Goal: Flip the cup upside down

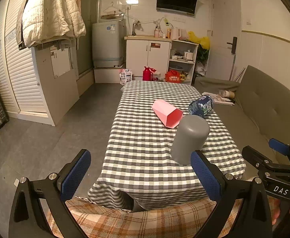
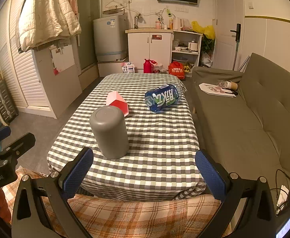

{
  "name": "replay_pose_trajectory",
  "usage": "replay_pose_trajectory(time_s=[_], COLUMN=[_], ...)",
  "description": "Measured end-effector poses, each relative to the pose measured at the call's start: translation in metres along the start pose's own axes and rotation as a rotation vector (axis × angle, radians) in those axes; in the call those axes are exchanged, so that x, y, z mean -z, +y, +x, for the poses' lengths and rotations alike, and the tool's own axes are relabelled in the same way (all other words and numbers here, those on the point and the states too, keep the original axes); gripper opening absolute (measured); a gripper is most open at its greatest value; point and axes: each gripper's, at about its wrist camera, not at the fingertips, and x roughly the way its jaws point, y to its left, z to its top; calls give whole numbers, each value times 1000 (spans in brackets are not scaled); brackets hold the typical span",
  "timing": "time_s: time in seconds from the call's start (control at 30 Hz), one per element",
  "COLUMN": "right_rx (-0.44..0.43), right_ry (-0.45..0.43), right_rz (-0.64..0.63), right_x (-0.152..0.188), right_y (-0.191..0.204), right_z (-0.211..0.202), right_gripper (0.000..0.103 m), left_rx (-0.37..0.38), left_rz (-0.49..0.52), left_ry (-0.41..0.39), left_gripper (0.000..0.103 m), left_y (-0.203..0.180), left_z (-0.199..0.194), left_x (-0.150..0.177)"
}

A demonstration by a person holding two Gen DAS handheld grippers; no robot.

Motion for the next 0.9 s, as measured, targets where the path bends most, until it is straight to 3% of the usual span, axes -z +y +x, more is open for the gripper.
replay_pose_trajectory(time_s=[0.9], right_rx=[-3], right_ry=[9], right_rz=[-17], right_x=[3], right_y=[3], right_z=[2], right_gripper=[103], left_rx=[-6], left_rz=[1], left_ry=[1], left_gripper=[103], left_y=[1], left_z=[-1], left_x=[-1])
